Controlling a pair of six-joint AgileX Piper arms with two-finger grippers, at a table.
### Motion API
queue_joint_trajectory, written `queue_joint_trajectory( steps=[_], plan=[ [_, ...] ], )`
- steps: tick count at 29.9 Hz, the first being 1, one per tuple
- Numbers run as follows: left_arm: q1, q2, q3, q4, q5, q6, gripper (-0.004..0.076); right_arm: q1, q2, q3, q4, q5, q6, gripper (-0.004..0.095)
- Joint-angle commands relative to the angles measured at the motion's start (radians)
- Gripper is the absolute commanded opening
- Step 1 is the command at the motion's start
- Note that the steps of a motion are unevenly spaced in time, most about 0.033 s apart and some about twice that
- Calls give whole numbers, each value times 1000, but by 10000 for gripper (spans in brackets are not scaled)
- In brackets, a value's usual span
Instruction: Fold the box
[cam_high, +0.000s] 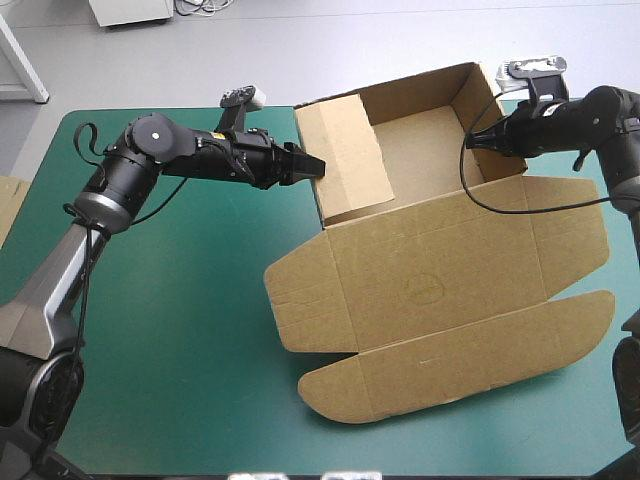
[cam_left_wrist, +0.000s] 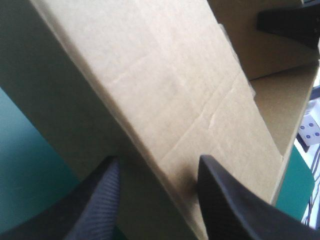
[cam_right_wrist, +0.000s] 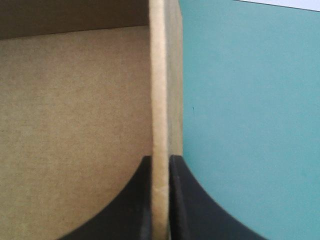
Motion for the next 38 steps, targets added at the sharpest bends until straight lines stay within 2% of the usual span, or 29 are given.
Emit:
queue_joint_trajectory(
  steps=[1, 8, 14, 23, 32, 38],
  plan=[
    [-19, -34, -32, 14, -50, -44, 351, 16, -57, -31, 117, -43, 59, -13],
    [-60, -9, -45, 69, -40, -78, 351, 24, -32, -31, 112, -30, 95, -14],
    [-112, 24, -92, 285, -5, -198, 351, 48, -17, -31, 123, -45, 104, -14],
    [-112, 68, -98, 331, 36, -251, 351, 51, -15, -31, 139, -73, 137, -14],
    [-116, 80, -111, 495, 60, -311, 351, 60, 19, -31, 138, -80, 213, -14],
    [-157, 134, -177, 685, 139, -365, 334, 97, 37, -31, 100, -91, 291, -13]
  ],
)
